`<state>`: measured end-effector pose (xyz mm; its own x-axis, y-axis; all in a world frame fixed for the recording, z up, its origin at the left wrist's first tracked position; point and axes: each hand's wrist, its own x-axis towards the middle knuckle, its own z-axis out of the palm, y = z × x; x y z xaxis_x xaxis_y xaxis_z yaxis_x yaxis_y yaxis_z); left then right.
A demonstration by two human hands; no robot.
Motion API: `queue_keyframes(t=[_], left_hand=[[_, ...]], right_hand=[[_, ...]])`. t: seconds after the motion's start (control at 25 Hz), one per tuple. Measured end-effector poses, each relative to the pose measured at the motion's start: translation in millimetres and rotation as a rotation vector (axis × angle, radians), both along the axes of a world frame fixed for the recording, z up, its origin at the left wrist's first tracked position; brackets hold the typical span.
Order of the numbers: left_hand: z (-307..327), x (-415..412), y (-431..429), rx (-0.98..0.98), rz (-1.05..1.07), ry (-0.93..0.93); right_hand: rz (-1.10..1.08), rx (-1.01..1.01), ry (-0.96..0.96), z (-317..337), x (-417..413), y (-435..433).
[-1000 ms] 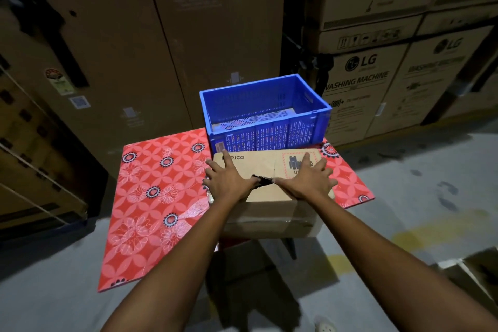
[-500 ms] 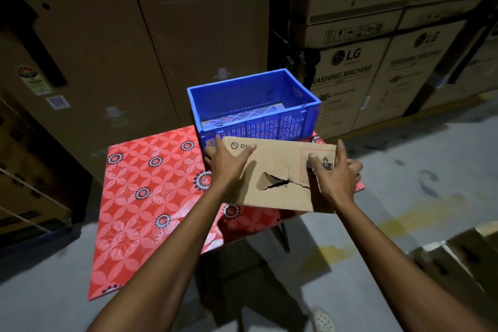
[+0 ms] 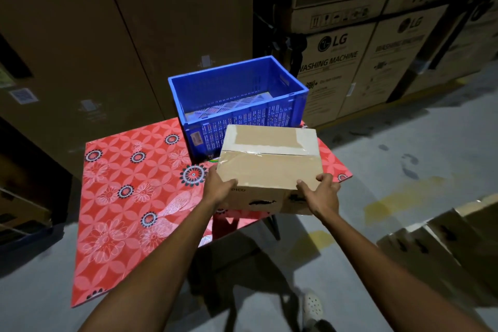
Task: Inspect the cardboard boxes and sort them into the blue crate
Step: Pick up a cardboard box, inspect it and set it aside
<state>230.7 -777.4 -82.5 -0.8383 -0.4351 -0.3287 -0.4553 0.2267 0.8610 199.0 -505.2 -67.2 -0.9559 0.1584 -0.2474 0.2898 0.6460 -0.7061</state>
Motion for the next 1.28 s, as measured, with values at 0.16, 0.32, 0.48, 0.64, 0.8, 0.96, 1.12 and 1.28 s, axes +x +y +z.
queue_keyframes(t=[0.16, 0.32, 0.48, 0.64, 0.8, 0.96, 1.12, 1.28], left_hand=[[-16.4, -19.6, -15.4, -0.073, -0.062, 0.0], [8.9, -38.0, -3.6, -0.135, -0.057, -0.029], [23.8, -44.9, 13.3, -0.307, -0.111, -0.245], [17.6, -52.9, 17.6, -0.432, -0.153, -0.356], [23.3, -60.8, 12.7, -0.405, -0.212, -0.363], [30.4, -89.4, 5.9, -0.363, -0.163, -0.215], [41.9, -133.6, 12.5, -0.361, -0.074, -0.172], [37.4, -160.3, 16.6, -0.353, -0.024, -0.295]], right_hand=[[0.041, 0.078, -0.024, -0.4, -21.8, -0.6], [0.117, 0.056, -0.095, 10.2, -59.4, -8.8], [0.203, 0.158, -0.204, 4.8, -71.8, -14.8], [0.246, 0.277, -0.179, -0.5, -78.7, -15.8], [0.277, 0.264, -0.213, 2.8, -81.6, -13.7], [0.191, 0.227, -0.141, 8.6, -100.4, -20.4], [0.093, 0.188, -0.107, 25.1, -146.1, -41.8], [-0.01, 0.239, -0.227, 24.2, -166.8, -59.7]])
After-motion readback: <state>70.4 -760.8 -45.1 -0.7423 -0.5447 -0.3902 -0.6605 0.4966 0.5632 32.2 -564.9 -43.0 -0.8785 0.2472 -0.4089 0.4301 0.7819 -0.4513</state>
